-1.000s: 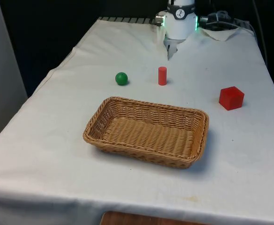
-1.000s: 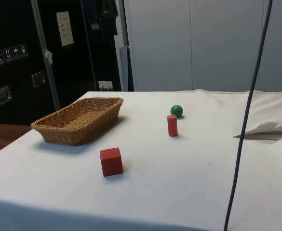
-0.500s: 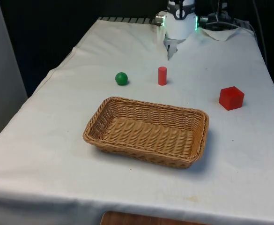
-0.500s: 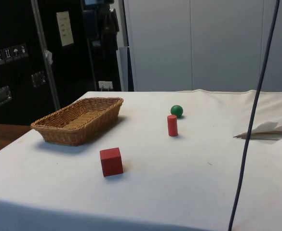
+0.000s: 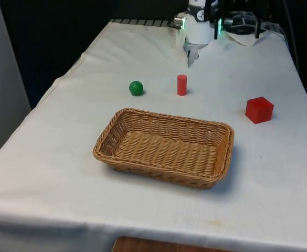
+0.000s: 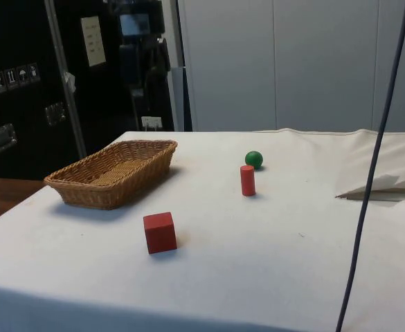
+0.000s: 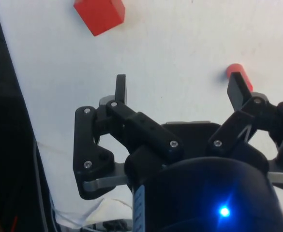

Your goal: Pick up the object to the left of the cylinder and place it into the basket.

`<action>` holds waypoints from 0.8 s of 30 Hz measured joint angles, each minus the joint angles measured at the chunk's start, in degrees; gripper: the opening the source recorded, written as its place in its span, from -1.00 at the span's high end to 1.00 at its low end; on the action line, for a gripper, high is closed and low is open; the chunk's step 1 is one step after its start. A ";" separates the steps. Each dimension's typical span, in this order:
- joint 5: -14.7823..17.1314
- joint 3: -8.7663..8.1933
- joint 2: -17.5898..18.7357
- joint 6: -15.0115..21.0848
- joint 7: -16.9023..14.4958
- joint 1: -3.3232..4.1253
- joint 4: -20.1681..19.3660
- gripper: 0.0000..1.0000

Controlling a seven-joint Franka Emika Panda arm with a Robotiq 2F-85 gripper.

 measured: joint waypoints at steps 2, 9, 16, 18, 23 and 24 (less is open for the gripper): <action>0.00 0.00 0.00 0.00 0.00 0.00 0.00 -1.00; 0.00 2.06 0.86 4.24 1.20 0.06 -2.64 -1.00; 0.00 3.50 1.83 7.56 2.01 0.11 -4.30 -1.00; 0.00 3.72 2.06 8.08 2.18 0.11 -4.47 -1.00; 0.00 4.76 3.09 10.83 2.64 0.11 -5.56 -1.00; 0.00 5.21 3.55 11.97 2.75 0.11 -5.90 -1.00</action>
